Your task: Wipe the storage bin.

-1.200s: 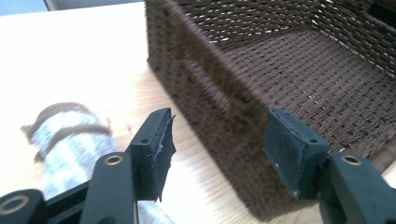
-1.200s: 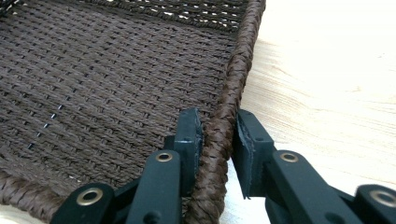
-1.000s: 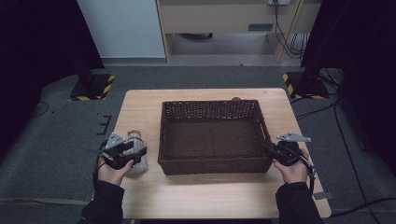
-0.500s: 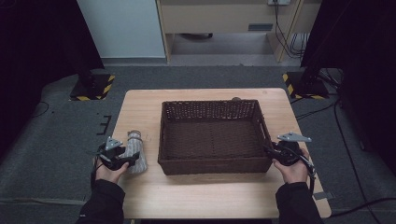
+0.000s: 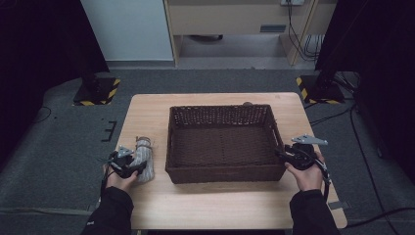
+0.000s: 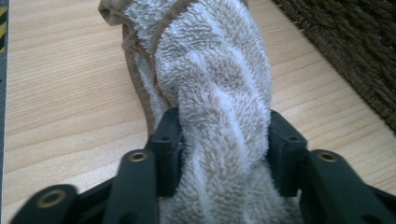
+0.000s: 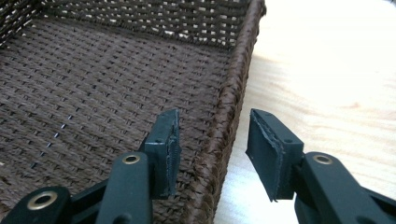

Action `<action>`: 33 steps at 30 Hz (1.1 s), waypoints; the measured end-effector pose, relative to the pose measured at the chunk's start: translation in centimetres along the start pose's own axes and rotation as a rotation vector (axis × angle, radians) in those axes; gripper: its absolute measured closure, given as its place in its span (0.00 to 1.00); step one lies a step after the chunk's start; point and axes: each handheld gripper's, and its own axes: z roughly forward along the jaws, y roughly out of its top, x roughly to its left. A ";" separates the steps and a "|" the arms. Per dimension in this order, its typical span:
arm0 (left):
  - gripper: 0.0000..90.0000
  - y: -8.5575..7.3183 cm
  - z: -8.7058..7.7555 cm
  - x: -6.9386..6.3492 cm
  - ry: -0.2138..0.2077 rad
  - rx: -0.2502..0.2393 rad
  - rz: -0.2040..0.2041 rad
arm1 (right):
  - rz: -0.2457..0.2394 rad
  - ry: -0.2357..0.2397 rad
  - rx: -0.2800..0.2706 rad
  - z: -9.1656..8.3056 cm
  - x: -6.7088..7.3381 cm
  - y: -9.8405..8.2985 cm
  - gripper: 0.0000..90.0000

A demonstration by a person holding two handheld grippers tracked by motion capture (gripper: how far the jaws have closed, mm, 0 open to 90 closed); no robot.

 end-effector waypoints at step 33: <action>0.68 6.2 -1.6 -0.3 -0.053 -0.254 -0.051 | -0.041 0.060 0.032 0.2 0.5 -0.6 0.84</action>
